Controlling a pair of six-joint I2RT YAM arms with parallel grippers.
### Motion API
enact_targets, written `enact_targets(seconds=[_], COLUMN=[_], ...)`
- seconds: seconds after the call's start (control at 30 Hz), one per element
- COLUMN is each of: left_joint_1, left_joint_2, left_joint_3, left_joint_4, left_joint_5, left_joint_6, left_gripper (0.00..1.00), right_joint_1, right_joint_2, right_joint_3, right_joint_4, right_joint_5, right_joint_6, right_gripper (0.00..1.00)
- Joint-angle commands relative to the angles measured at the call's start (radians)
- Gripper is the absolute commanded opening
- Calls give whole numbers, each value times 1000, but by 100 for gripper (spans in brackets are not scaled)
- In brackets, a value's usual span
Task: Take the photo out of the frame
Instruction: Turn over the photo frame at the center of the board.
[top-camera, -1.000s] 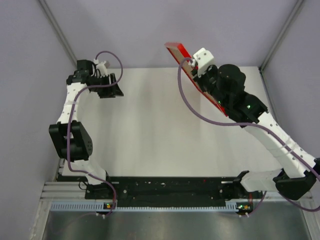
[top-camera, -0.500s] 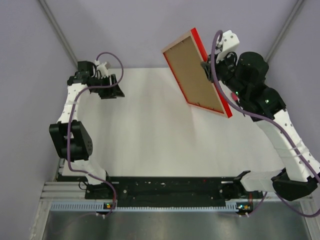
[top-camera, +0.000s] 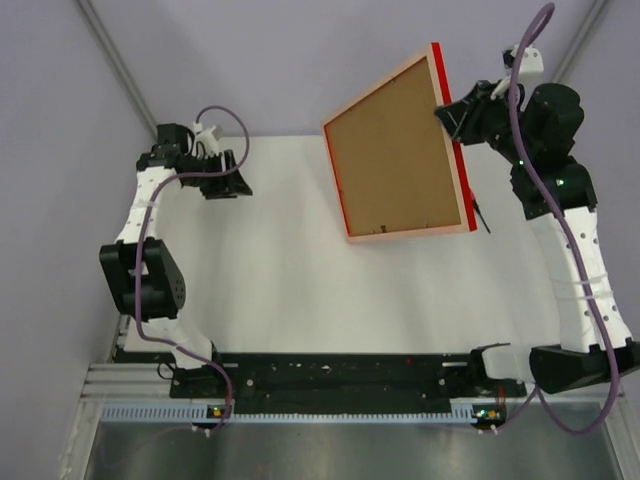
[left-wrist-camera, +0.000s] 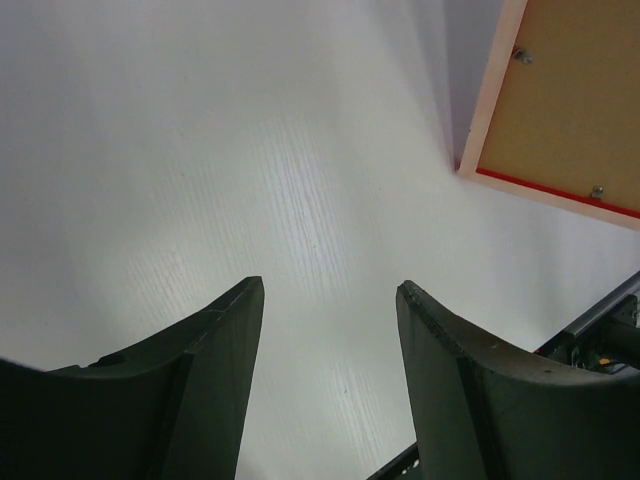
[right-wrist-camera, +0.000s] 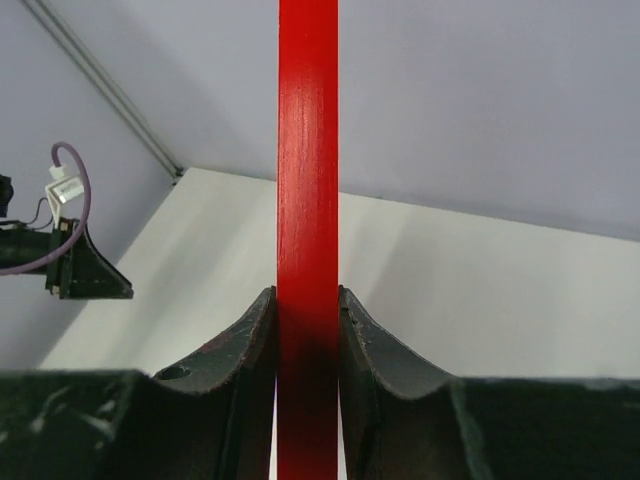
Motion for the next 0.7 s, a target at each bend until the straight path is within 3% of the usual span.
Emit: enact_targets(seconds=[0.0, 0.27, 0.67], left_joint_1=[1, -13, -61], left_joint_2=[25, 126, 267], left_joint_3=[-14, -24, 21], left_joint_4=[40, 121, 146], left_joint_5=[77, 174, 112], left_joint_6=[36, -15, -73], left_gripper=[62, 61, 60], right_joint_1=[-102, -188, -209], right_joint_2=[14, 40, 61], right_joint_3=[-59, -237, -458], right_joint_4=[132, 192, 255], right_joint_5=[-215, -310, -304], right_joint_6=[181, 215, 186], right_gripper=[0, 0, 0])
